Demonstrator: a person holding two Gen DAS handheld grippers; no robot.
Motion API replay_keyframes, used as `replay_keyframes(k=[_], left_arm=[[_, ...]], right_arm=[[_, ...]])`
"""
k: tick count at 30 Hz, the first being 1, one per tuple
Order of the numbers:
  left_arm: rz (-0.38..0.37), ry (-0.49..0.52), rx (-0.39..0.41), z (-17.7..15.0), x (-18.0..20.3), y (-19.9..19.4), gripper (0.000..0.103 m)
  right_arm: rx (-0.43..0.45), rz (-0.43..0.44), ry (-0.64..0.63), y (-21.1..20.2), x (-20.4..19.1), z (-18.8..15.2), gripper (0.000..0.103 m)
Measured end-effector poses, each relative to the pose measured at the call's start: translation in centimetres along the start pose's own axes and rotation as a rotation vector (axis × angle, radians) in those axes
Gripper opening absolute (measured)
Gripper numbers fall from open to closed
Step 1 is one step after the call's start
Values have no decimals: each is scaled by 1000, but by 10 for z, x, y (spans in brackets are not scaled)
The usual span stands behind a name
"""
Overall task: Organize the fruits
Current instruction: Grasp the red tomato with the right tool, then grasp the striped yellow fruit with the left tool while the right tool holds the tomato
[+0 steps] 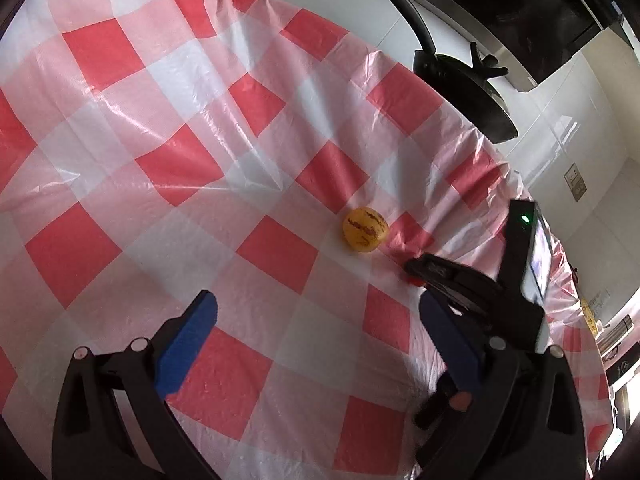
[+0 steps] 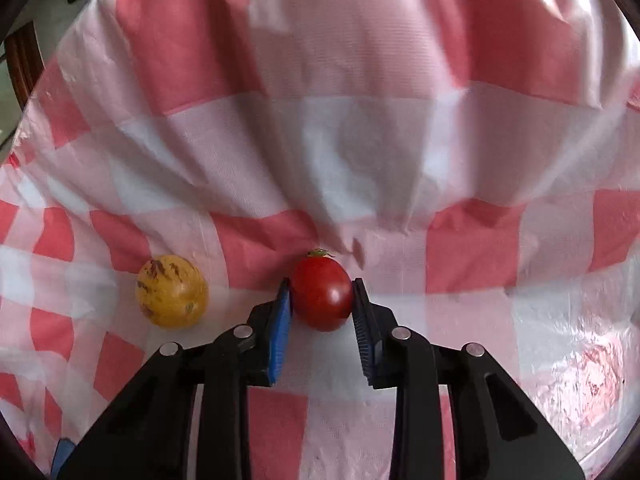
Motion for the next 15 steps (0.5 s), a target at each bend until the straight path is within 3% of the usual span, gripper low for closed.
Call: replay_keyframes(k=[6,15], left_arm=[[-1,14,-4,-1,4,1,101],[23,49,-19,-4,6,-1,101]], right_arm=[[105,150,101,-60,24,-34,30],[243,231,290,-93,62,-47,30]])
Point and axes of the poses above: each gripper's, at about its wrist camera, not at the fingertips, and y roughly the way its jaws point, x to its right, z to its top, the point moved 9 cm from there along y, roughly the way its jaws point, and after that the axes turned 3 degrees about z, right-handed, at the moved point
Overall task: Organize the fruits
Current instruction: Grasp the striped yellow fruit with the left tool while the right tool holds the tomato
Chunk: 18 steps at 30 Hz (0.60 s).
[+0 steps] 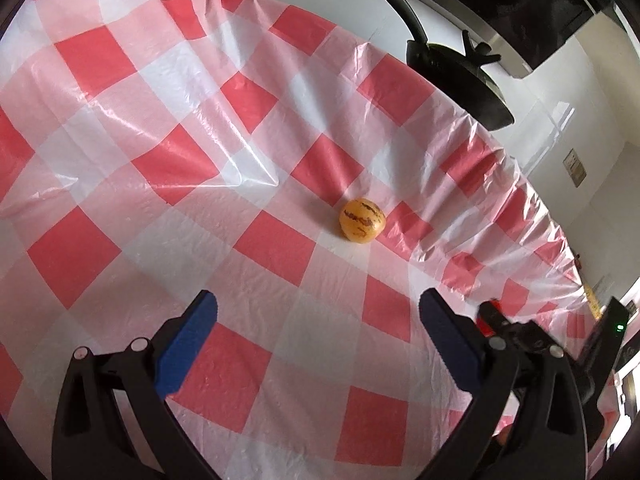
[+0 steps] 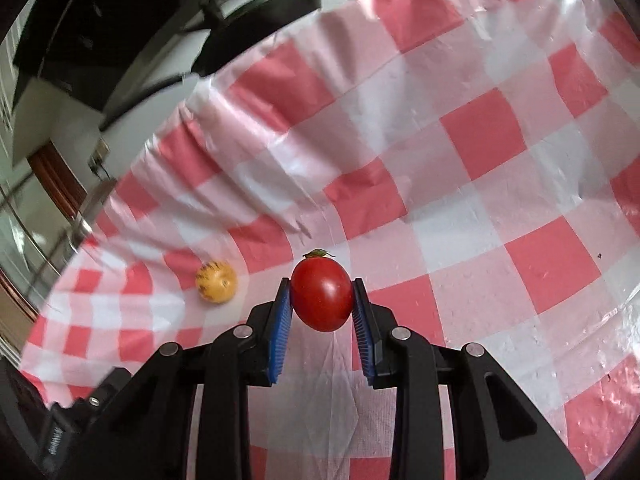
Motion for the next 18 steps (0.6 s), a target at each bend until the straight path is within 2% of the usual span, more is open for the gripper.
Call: replay_keyframes(k=[6,8,10,13,14,18], left_arm=[[64,61,-41,7,19,22,101],[103,116,-86,13,34,48,101],[129,146,-96,18,43,66,101],[186,233,-123,25,60,98,101],[227,289,-128,28,66,110,101],[263,378,-164,34,74,134,86]], right_arm=[[62,-3,52,-11,12,15,30],[70,-3,65,-13,14,16,30],[70,-3,64,-13,14,16,30],[69,0,64,-13,15,16,30],[69,0,64,-13,15,16,30],[63,3,61,-11,13,16,30]])
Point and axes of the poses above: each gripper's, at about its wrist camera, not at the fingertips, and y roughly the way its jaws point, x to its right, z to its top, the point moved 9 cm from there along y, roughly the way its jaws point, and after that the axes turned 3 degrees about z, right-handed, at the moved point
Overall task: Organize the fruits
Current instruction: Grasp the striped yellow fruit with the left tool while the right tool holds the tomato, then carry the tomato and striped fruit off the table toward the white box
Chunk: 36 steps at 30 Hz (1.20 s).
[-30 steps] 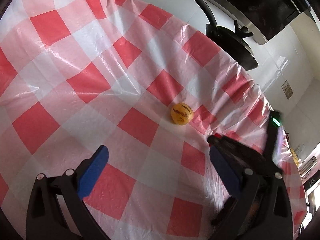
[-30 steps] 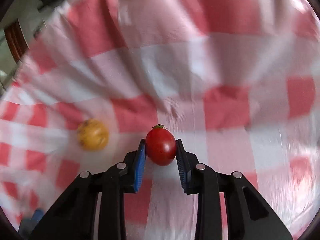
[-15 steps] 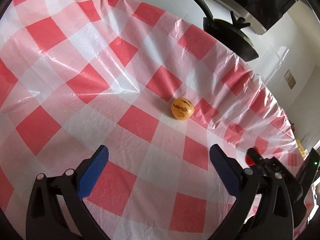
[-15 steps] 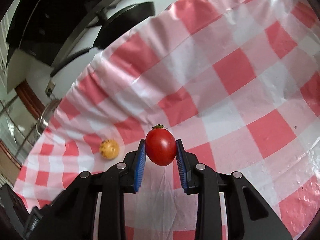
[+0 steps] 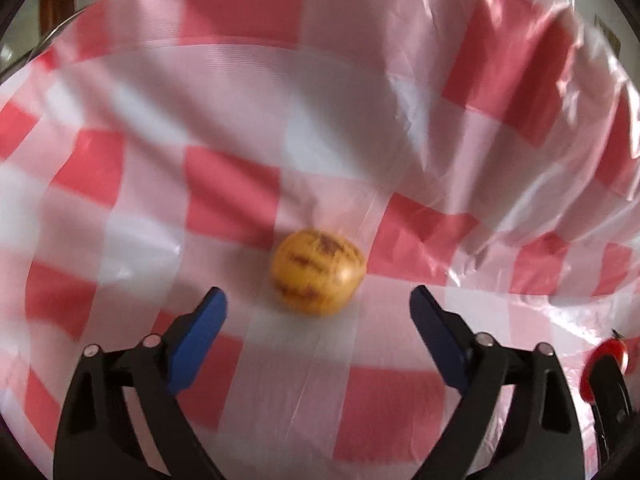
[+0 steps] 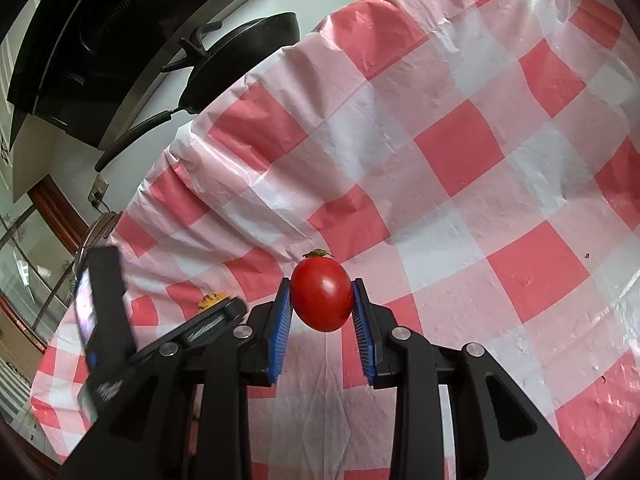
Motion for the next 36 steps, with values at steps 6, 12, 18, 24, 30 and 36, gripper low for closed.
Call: replay_keyframes(k=[6,12,18,24,30,36], left_arm=[[-18,91,24,-11,1,-14,44],[-50,-27,136,-44,-24,-87,44],[-74,-103,179,-80,-38,-126,44],[-58,-149,177,-87,-55,-131,44],[-32,-225,161,-128,-88,-164,44],[15,-223,152,-185,-128,-212,44]], right_arm=[[-6,1,6,2,0,0,30],[-12,4,6,2,0,-1,30],[-14,14,8,3,0,-1,30],[10,21,27,-1,3,0,30],[-21,50,17,3,-1,-2,30],[-132,68,-17,-20,-13,-36,30]])
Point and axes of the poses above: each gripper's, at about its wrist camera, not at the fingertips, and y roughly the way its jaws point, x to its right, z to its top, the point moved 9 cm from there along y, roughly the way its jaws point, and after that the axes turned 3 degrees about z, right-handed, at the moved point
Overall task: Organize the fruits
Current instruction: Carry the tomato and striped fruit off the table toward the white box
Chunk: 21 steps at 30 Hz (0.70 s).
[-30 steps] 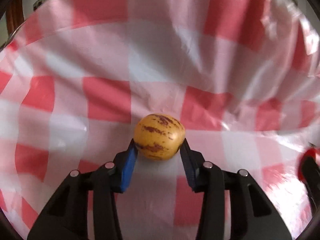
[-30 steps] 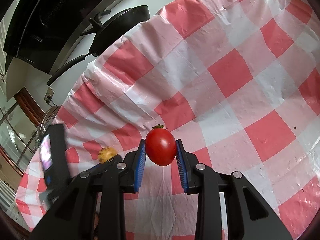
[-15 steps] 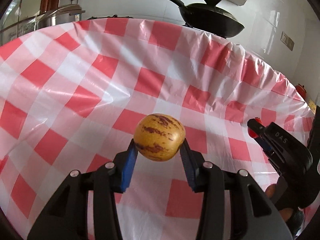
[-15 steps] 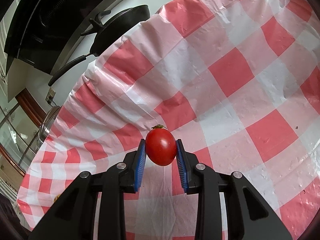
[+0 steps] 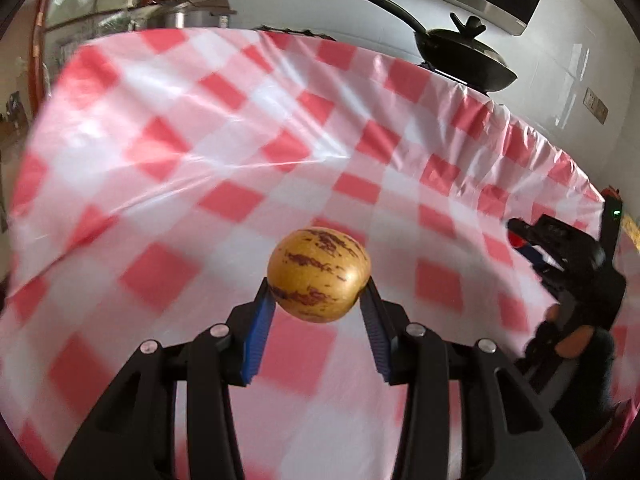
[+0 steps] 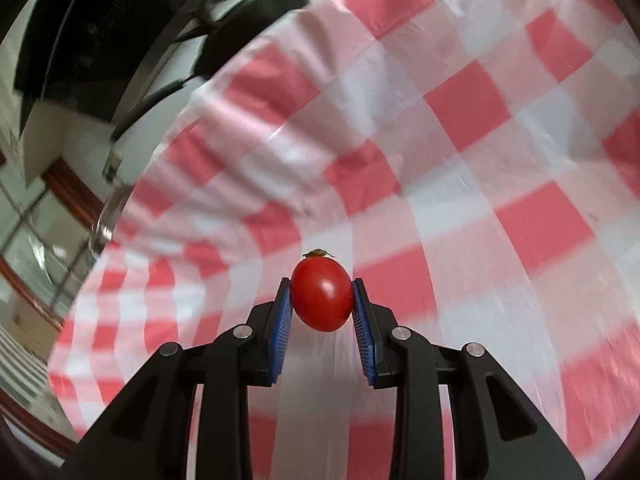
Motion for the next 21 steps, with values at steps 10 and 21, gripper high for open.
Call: replay_keyframes(k=[10,21], left_arm=[[56,-4,2,-55,-84,-66,44],[103,-5,24,-92,-140,-111,44]], right_arm=[[-147,86,-155,-77,-77,-131,30],[-238,152,-422,-122,-149,-224,30]])
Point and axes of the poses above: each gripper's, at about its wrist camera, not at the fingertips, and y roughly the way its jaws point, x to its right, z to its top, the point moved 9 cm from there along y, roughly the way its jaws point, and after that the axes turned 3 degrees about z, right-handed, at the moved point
